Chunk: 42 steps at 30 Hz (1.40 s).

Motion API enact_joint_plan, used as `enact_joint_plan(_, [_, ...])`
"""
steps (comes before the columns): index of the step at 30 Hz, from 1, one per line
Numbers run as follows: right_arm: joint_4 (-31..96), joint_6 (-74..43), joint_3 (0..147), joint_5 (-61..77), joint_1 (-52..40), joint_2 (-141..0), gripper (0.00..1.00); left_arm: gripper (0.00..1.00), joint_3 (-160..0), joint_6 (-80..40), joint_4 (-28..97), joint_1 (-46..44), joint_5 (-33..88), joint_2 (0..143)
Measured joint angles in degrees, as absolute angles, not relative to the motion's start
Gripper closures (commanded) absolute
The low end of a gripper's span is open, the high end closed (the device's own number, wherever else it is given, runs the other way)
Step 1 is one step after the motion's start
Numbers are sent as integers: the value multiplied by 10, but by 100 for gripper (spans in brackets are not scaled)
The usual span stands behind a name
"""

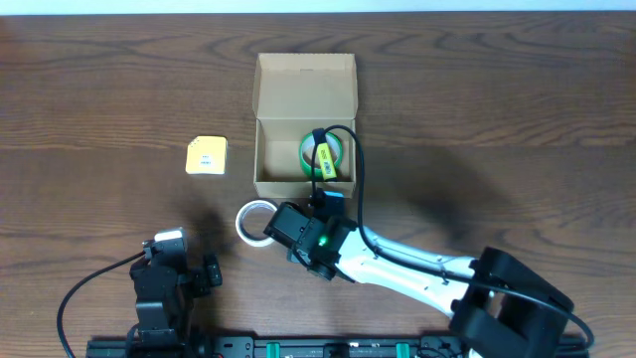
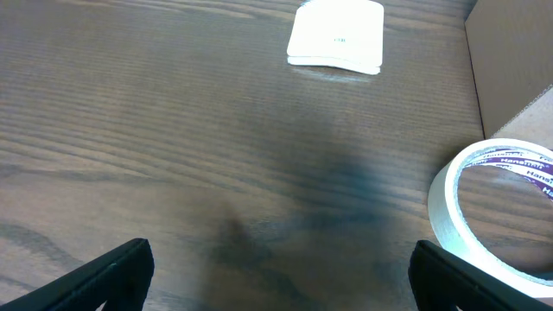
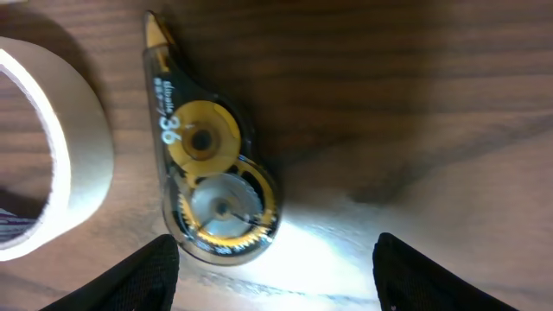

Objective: Pack container
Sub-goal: 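Move the right gripper to the correction tape dispenser and grasp it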

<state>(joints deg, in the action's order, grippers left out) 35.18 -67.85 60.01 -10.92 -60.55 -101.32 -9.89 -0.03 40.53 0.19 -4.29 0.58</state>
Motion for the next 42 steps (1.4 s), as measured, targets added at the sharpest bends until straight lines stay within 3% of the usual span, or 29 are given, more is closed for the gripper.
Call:
enact_joint_plan(16, [303,-683,601,-112,-605,-1054,28,5,-99,0,405,2,-43,6])
enact_joint_plan(26, [289,-684,601,-116,-605,-1058,39,5,-99,0,405,2,-43,6])
enact_joint_plan(42, [282,-658,619,-128,-605,-1079,66,5,-99,0,405,2,-43,6])
